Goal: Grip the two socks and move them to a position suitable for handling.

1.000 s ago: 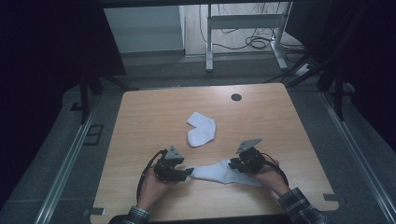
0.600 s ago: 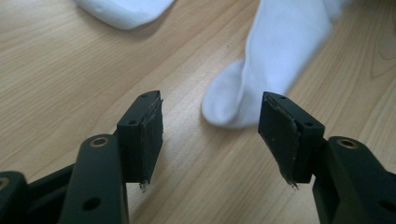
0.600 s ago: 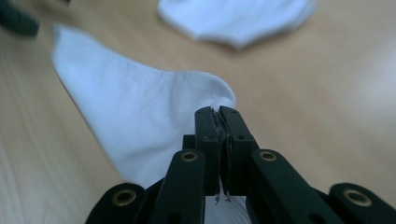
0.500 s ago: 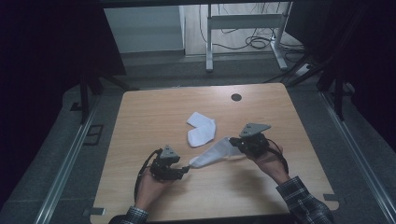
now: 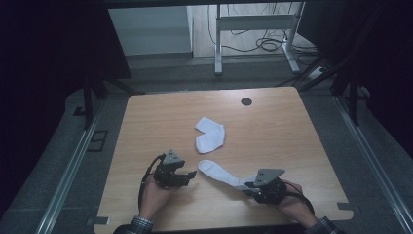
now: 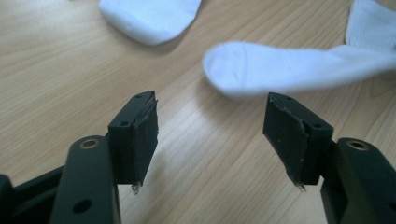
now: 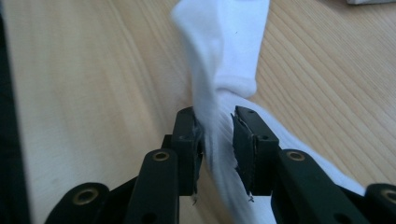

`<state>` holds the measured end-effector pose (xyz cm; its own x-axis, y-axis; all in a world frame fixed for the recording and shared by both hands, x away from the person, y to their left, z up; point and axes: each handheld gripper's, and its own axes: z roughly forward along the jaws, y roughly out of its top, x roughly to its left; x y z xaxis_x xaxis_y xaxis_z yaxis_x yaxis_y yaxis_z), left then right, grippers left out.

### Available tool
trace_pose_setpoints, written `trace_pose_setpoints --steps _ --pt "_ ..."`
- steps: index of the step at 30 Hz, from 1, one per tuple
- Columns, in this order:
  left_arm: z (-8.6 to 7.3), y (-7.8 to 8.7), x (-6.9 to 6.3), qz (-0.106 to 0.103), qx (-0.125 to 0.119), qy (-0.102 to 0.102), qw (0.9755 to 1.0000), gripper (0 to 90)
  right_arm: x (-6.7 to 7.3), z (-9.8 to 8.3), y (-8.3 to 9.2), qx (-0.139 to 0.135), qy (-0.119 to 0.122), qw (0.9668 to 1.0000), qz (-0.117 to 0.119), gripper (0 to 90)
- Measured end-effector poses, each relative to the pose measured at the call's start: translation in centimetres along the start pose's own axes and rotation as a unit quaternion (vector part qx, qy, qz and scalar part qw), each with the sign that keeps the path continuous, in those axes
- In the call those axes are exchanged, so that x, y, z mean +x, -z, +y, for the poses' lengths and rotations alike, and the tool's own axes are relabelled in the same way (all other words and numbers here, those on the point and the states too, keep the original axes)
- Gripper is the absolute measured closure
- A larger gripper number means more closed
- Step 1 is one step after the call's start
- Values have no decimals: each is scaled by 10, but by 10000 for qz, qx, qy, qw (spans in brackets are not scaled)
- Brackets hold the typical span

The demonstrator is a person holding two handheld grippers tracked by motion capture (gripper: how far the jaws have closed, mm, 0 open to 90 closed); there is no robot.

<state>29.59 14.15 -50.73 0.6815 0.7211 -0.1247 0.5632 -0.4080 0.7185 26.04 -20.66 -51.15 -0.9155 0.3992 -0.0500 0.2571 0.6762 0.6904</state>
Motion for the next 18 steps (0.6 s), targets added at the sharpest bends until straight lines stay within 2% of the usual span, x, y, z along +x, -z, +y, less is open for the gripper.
trace_pose_setpoints --steps 1,4,9,12,13,14,18 --pt "0 0 0 0 0 0 10000 340 0 0 0 0 0 10000 0 692" --pt "5 0 -2 1 -118 29 9999 317 -1 -5 16 -116 -135 9998 9 660" --pt "6 -4 -6 4 -47 -48 10000 300 -8 -16 34 -147 -354 9993 -35 632" --pt "6 -8 -7 33 5 -42 10000 297 -13 -20 41 -78 -434 9986 -276 625" --pt "6 -8 -7 33 5 -42 10000 297 -13 -20 41 -78 -434 9986 -276 625" --pt "6 -11 -8 42 31 -44 10000 294 -19 -22 44 -89 -630 9970 -448 649" --pt "5 -15 -11 30 68 -127 9999 297 -38 -32 47 -182 -1177 9900 -758 711"
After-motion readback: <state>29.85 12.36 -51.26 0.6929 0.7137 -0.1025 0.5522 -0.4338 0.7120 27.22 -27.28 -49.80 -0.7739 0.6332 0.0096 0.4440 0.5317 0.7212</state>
